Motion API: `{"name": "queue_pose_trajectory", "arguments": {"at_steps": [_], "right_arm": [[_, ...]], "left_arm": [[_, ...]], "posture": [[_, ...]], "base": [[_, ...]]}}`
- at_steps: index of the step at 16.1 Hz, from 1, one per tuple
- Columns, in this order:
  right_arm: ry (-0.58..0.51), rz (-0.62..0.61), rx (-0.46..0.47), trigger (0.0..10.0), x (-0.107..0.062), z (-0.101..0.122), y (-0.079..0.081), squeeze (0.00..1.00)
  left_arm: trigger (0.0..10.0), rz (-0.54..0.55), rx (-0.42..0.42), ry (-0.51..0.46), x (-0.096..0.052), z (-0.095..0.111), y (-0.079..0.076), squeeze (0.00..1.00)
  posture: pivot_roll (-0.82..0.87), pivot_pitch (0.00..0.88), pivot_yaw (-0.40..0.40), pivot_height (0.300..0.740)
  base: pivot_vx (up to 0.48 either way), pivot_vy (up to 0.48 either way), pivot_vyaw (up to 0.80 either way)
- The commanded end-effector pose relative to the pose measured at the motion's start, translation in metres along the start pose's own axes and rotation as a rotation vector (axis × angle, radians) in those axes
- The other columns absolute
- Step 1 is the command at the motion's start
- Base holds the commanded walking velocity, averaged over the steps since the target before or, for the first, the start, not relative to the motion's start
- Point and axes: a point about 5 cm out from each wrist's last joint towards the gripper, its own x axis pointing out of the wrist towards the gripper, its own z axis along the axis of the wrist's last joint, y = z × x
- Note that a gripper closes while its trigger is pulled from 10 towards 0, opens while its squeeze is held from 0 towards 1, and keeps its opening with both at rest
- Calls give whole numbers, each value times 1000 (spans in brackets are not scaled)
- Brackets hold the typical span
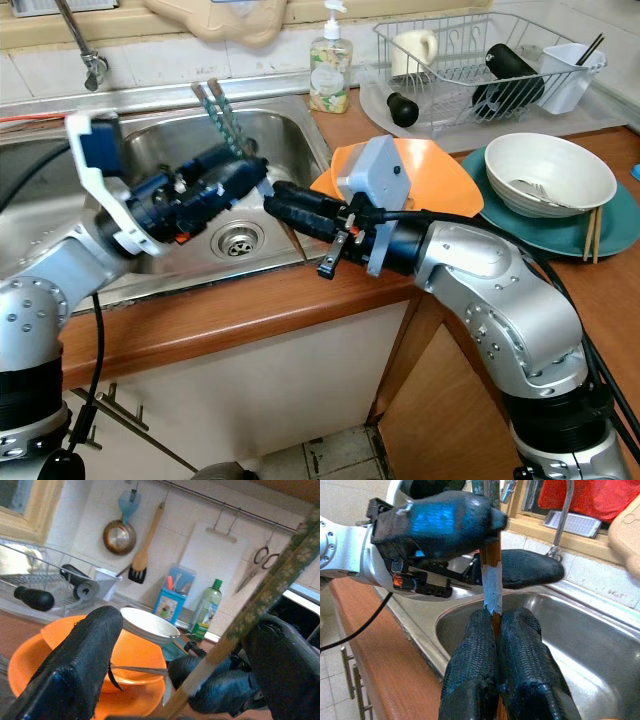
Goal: Kitchen organization
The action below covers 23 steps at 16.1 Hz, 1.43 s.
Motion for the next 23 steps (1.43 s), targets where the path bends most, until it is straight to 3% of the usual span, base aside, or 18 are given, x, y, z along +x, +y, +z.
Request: {"name": "queue_pose_trajectory", "arguments": {"at_steps": [1,9,23], "right_arm": [[12,41,9,0,4,-3,9,0],[40,-22,30,0,6,-8,12,0],[52,-58,-7,0,11,-6,5,0]], "left_arm": [[0,-20,-5,0,-1,-1,0,0],[0,-67,-103,-41,-10,-4,-1,0],[0,-24,-90,-28,-13,-9,-1,0]], "posture": [[3,0,83,740],[3,0,106,740],[14,0,90,740]], "base": [[0,0,0],[0,0,0],[0,0,0]]}}
